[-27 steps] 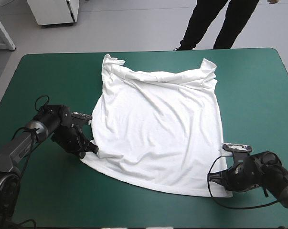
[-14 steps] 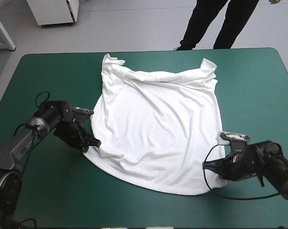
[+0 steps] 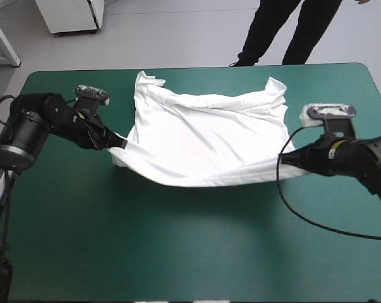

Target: Fold the cloth

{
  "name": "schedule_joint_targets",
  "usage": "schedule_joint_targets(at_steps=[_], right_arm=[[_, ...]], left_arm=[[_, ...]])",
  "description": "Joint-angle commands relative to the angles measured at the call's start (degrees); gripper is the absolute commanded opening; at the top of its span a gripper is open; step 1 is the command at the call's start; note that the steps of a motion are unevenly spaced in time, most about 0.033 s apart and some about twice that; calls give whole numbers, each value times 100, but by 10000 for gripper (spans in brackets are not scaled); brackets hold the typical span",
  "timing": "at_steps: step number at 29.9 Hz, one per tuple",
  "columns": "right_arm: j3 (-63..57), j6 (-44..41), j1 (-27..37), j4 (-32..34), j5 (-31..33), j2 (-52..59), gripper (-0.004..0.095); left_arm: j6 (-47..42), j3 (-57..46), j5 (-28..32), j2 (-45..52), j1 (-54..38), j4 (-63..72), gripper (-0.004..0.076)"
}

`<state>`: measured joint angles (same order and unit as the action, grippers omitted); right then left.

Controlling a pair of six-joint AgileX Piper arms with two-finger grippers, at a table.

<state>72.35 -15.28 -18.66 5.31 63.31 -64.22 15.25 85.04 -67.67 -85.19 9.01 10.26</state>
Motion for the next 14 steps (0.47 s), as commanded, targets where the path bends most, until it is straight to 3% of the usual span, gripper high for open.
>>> schedule_joint_targets(at_steps=[1, 14], right_arm=[[1125, 306, -3, 310, -29, 64, -14], [4819, 1390, -3, 286, 48, -616, -14]], left_arm=[[-118, 1000, -79, 381, 17, 184, -22], [-118, 4694, 138, 445, 17, 659, -22]])
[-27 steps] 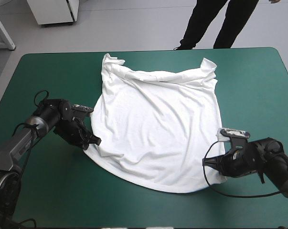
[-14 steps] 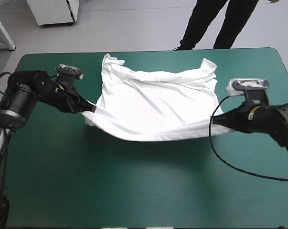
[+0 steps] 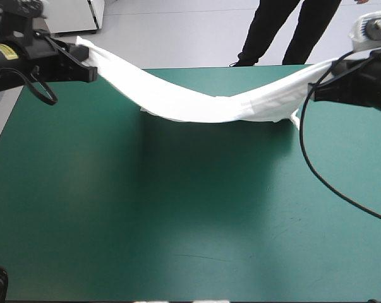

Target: Fold the cloth

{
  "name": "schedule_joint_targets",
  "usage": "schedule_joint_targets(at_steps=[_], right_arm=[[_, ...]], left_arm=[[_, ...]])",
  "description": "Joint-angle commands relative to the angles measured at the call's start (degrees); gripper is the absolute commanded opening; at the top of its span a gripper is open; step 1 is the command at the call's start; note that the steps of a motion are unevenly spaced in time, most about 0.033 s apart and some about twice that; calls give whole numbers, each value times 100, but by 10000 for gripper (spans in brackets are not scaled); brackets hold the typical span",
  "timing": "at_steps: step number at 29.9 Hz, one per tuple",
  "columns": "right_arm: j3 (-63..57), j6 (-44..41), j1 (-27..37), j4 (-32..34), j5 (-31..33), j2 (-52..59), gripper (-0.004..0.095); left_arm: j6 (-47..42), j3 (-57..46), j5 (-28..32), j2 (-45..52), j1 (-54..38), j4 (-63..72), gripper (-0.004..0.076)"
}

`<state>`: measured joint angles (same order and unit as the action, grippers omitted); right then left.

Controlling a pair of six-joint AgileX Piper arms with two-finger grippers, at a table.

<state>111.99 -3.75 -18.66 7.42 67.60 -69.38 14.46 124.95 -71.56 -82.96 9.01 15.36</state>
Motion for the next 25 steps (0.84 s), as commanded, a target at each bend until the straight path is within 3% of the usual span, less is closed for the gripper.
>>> schedule_joint_targets(at_steps=[1, 10, 17, 25], right_arm=[[1178, 289, -3, 74, -392, -195, -14], [3762, 798, -3, -177, -759, -893, -10], [4666, 923, -3, -691, -1189, -1022, 6], [4601, 923, -3, -971, -1266, -1068, 6]], left_arm=[[-39, 950, 651, 222, 17, 136, -22], [-17, 2587, 1883, 222, 17, -139, -22], [5, 3191, 2897, 222, 17, 180, -22], [85, 3288, 2843, 180, 17, 180, -22]])
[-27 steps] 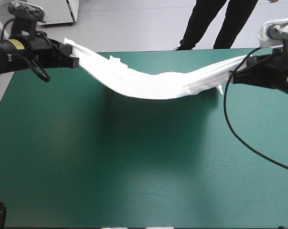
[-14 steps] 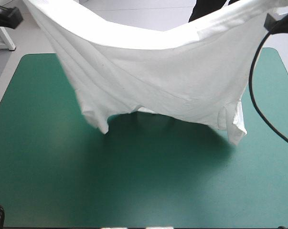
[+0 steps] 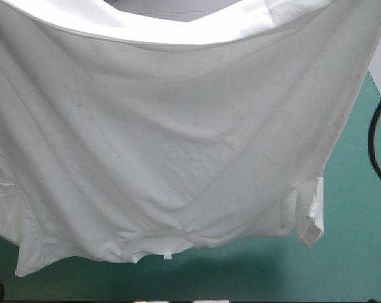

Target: Fold the cloth

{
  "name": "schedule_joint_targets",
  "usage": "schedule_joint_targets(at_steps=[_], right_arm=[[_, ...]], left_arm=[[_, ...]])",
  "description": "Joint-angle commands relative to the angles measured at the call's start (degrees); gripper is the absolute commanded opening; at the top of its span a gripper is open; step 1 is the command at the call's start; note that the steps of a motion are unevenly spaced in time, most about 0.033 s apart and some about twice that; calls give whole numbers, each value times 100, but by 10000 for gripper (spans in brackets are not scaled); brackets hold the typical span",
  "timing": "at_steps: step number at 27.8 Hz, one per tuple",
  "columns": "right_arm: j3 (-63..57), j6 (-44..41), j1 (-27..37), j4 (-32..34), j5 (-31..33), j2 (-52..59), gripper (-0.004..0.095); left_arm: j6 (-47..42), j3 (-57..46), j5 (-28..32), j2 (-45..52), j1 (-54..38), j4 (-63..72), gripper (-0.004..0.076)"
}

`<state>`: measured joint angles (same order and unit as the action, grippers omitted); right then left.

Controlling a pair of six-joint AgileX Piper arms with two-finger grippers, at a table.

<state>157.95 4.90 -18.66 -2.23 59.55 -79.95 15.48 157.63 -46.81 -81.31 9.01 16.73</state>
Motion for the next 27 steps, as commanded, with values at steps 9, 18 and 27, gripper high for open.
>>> schedule_joint_targets(at_steps=[9, 18, 27], right_arm=[[-411, 9, -3, 1004, -810, -933, 6], [-411, -927, -3, 2572, -3141, -1815, 6], [-423, -1189, -3, 2837, -2499, -2037, 6]], left_arm=[[-267, -392, 706, -831, 17, -1044, -22], [-496, -392, 2978, -1815, 17, -1256, -22], [-440, -392, 3229, -2277, 17, -1037, -22]])
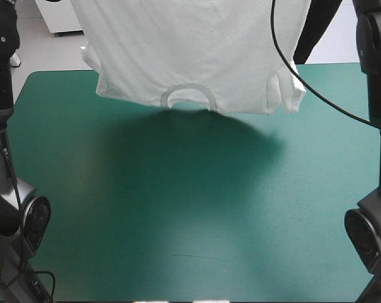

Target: Fold the cloth

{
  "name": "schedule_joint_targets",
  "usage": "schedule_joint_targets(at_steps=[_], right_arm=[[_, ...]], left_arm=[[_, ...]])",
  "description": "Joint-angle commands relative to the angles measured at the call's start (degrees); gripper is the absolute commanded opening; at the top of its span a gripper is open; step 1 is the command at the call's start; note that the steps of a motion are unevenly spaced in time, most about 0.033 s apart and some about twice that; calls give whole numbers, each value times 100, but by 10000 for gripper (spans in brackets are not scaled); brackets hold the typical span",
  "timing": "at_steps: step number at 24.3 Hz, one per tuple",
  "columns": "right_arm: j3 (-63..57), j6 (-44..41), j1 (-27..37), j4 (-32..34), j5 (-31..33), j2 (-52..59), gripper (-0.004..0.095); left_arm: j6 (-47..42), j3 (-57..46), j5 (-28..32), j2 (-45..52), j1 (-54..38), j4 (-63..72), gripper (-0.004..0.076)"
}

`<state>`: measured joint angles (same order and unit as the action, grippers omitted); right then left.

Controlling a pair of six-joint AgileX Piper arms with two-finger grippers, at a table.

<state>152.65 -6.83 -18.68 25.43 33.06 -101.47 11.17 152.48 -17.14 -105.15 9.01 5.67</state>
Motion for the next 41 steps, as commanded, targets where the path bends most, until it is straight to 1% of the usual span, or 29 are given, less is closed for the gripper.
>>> schedule_joint_targets(at_steps=[1, 2, 5, 6, 8, 9, 10, 11, 12, 13, 14, 15, 20, 22, 23, 26, 30, 33, 36, 37, 38, 39, 40, 41], right_arm=[[107, -15, 11, 4, 482, 30, 6], [107, -40, 115, -222, 1083, -146, 6], [107, -40, 295, -753, 2091, -550, 5], [107, -40, 346, -884, 2901, -862, 2], [107, 14, 403, -1040, 3695, -1224, 0], [95, 72, 450, -1178, 3862, -1386, 0], [51, 122, 475, -1451, 3852, -1564, 0], [21, 122, 475, -1485, 3852, -1641, 0], [-144, 122, 475, -1561, 3852, -1741, 0], [-301, 110, 475, -1563, 3852, -1751, 0], [-783, 99, 475, -1563, 3852, -1751, 0], [-1233, 99, 475, -1563, 3852, -1751, 0], [-2581, -33, 475, -1641, 3807, -1650, 0], [-3181, -82, 475, -1715, 3659, -1542, 0], [-3554, -121, 475, -1783, 3457, -1390, 0], [-4164, -164, 475, -1783, 3083, -1087, -5], [-5139, -197, 475, -1713, 2804, -579, -11], [-5916, -280, 475, -1713, 2552, -178, -13], [-6593, -298, 475, -1702, 2301, 251, -13], [-6818, -298, 475, -1690, 2225, 403, -13], [-7239, -298, 475, -1690, 2110, 696, -13], [-7399, -298, 475, -1690, 2069, 807, -13], [-7770, -298, 475, -1738, 2031, 1076, -13], [-7961, -298, 475, -1738, 2022, 1220, -13]], left_arm=[[-8, 123, 109, 55, 17, 69, -22], [-8, 100, -319, -77, 17, 58, -22], [-23, 90, -1542, -398, 7, -13, -22], [-197, 91, -2374, -683, 7, -57, -22], [-488, 91, -2943, -1053, 7, -66, -22], [-516, 91, -3104, -1211, 7, -66, -22], [-655, 91, -3474, -1441, 7, -143, -22], [-685, 74, -3680, -1532, 7, -212, -22], [-749, 47, -4251, -1774, 7, -261, -22], [-800, 47, -4537, -1914, 7, -261, -22], [-1025, 42, -4949, -2169, 7, -261, -22], [-1208, 42, -5099, -2329, 7, -251, -22], [-1278, -204, -5320, -2543, 30, -390, -22], [-1279, -458, -5553, -2543, 30, -709, -22], [-1360, -602, -5586, -2530, 30, -758, -22], [-1492, -841, -5552, -2440, 35, -662, -22], [-1492, -1316, -5384, -2241, 196, -713, -22], [-1502, -2010, -5060, -1884, 319, -730, -22], [-1585, -3113, -4571, -1302, 353, -804, -22], [-1634, -3593, -4312, -1032, 353, -820, -22], [-1712, -4561, -3804, -454, 353, -720, -22], [-1712, -5016, -3622, -223, 353, -720, -22], [-1712, -5837, -3276, 326, 353, -708, -22], [-1712, -6143, -3176, 537, 353, -721, -22]])
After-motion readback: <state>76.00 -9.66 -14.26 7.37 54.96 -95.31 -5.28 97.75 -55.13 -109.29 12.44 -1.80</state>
